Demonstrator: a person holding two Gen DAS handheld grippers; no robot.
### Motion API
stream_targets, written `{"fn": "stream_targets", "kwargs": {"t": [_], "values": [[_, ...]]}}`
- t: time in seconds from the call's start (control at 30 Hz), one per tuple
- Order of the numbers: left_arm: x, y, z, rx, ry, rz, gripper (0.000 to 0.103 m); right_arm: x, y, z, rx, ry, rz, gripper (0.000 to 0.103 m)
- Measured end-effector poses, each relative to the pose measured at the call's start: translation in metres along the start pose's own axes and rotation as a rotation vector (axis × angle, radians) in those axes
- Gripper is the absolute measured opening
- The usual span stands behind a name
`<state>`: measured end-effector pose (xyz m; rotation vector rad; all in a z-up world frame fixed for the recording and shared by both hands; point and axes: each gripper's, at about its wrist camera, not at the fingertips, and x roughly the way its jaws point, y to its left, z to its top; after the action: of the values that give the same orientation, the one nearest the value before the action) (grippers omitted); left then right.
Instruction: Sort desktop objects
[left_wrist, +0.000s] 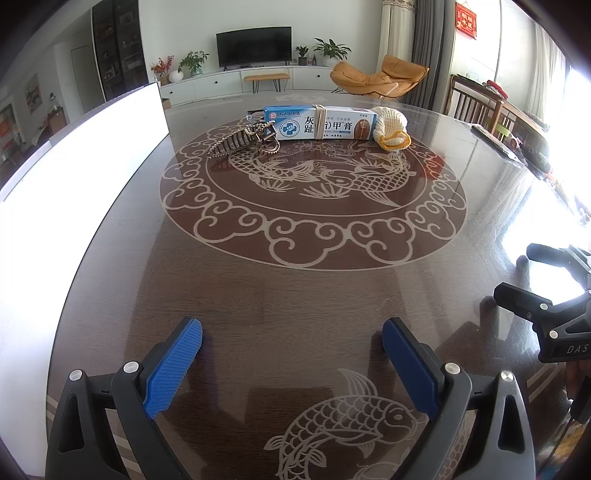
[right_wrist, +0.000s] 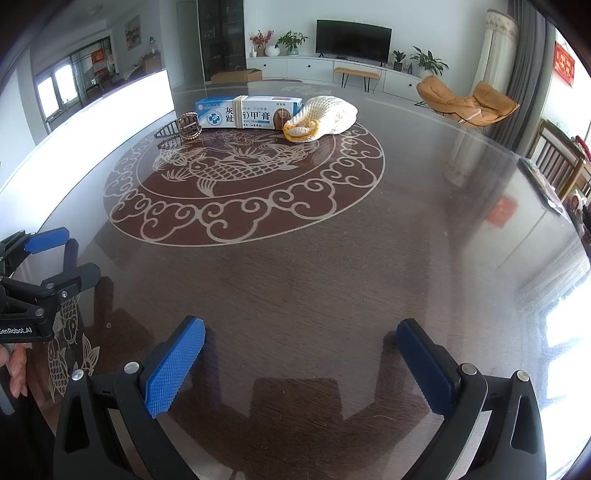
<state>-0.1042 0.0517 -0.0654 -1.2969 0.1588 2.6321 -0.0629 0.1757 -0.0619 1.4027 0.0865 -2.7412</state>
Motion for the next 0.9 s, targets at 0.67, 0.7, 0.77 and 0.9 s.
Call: {"fn": "stream_targets", "kwargs": {"t": [0.67, 0.7, 0.77, 0.9], "values": [[-0.016, 0.003, -0.007, -0.021, -0.05, -0.002, 0.099, 0.0, 0.0, 0.0, 0.002, 0.001, 0.003, 0.103], [-0.024, 0.005, -0.008, -0.034, -0.08, -0.004, 0.099, 0.0, 0.0, 0.0, 0.002, 0.001, 0.003, 0.103], [-0.038, 0.008, -0.008, -0.055, -0.127, -0.021, 0.099, 0.0, 0.0, 0.0, 0.002, 0.001, 0.003, 0.103], [-0.058, 0.013, -0.004, -0.079, -0.205, -0.019, 0.099, 0.0, -0.001, 0.0, 0.002, 0.001, 0.003, 0.103]]}}
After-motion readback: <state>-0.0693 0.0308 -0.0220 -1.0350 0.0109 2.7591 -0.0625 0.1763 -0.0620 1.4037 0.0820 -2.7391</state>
